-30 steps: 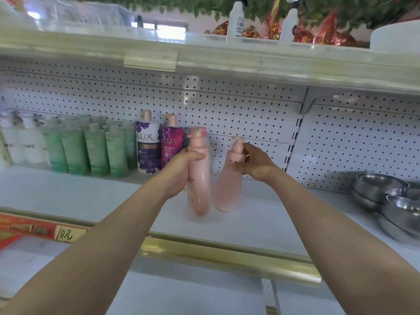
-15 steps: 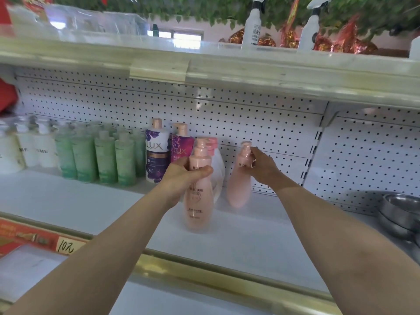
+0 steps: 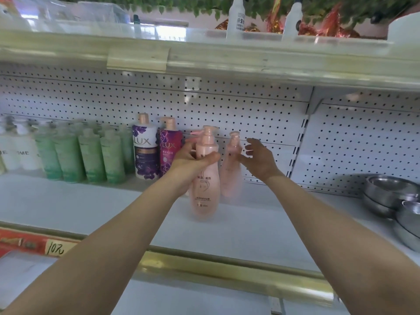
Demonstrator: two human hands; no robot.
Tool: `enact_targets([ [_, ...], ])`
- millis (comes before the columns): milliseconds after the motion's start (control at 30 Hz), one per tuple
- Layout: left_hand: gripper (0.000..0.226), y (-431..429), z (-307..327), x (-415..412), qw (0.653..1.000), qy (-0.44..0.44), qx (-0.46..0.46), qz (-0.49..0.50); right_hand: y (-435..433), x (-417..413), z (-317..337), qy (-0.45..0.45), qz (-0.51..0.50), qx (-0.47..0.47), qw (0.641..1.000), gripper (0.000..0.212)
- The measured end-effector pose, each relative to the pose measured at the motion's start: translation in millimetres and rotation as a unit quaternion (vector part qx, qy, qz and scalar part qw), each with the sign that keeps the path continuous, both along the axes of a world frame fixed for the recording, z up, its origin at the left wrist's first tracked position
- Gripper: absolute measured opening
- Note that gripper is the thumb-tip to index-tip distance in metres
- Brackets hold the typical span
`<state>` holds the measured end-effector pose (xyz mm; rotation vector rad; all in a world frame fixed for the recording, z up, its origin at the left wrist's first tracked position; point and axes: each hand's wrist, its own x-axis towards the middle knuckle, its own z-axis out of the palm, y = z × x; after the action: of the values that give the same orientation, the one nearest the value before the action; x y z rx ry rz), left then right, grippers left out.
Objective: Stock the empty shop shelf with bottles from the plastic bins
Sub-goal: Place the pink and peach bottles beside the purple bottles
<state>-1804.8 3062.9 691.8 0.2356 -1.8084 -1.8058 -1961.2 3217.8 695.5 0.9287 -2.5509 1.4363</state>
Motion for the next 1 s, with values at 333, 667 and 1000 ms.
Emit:
enact_targets([
  [333, 0.057, 29.5, 17.8, -12.6, 0.999, -0.027, 0.031, -0.008, 27.4, 74.9, 5.9, -0.110, 0.221, 0.069, 0.967, 0.053],
  [667, 0.047, 17.9, 8.6, -11.7, 0.996, -0.011, -0.073, 0.058, 19.7, 62.9, -12.0, -0.116, 0.086, 0.029, 0.989, 0.068],
  [1000, 0.077, -32.4, -28.0, -19.2, 0.974, -0.100, -0.108, 0.170, -2.5, 47.7, -31.0, -0.114, -0.007, 0.026, 0.993, 0.061],
])
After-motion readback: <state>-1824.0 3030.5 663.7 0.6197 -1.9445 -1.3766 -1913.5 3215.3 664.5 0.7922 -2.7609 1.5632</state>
